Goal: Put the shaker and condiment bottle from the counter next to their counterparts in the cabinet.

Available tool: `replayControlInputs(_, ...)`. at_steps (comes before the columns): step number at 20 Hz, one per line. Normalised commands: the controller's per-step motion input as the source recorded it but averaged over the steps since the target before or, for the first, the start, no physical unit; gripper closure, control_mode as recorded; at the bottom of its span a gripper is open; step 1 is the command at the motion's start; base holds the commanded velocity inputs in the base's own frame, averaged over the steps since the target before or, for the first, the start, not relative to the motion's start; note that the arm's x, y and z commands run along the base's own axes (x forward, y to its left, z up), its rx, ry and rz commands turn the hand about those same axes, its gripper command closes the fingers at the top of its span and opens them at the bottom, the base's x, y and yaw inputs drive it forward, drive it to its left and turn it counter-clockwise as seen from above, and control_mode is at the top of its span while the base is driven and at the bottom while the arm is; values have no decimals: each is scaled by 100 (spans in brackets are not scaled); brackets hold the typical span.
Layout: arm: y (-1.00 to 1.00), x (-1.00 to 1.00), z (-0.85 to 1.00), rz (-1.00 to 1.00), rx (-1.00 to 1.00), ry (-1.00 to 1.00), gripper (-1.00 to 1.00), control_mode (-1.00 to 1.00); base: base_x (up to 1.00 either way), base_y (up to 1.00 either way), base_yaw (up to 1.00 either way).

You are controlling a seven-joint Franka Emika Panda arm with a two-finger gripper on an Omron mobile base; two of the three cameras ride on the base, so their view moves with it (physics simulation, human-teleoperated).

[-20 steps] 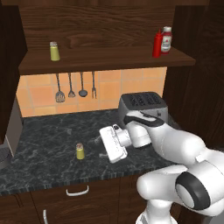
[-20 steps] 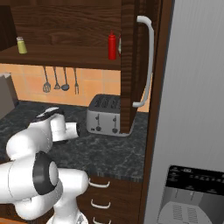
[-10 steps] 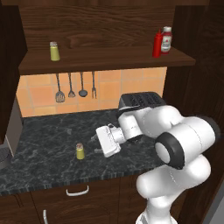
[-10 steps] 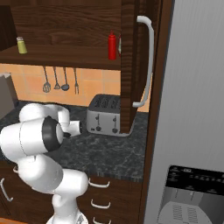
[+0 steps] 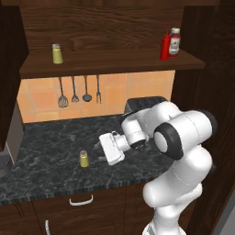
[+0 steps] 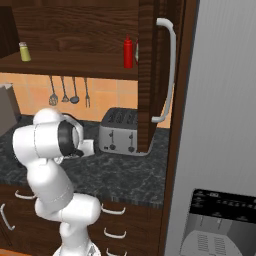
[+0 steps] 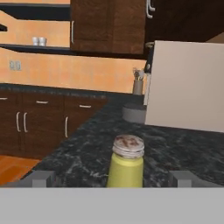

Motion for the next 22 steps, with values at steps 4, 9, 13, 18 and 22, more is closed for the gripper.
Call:
replayControlInputs(4,1,32,-18,0,1,-4,-100,-100,0,0,0)
replayControlInputs(9,10,2,-34,0,0,-6,-100,-100,0,0,0)
replayControlInputs(13,8,-2,-17,0,0,-2,-100,-100,0,0,0)
replayControlInputs(18,24,-9,0,0,0,-3,-100,-100,0,0,0)
replayControlInputs(22,21,57,-3,-3,0,0,-100,-100,0,0,0)
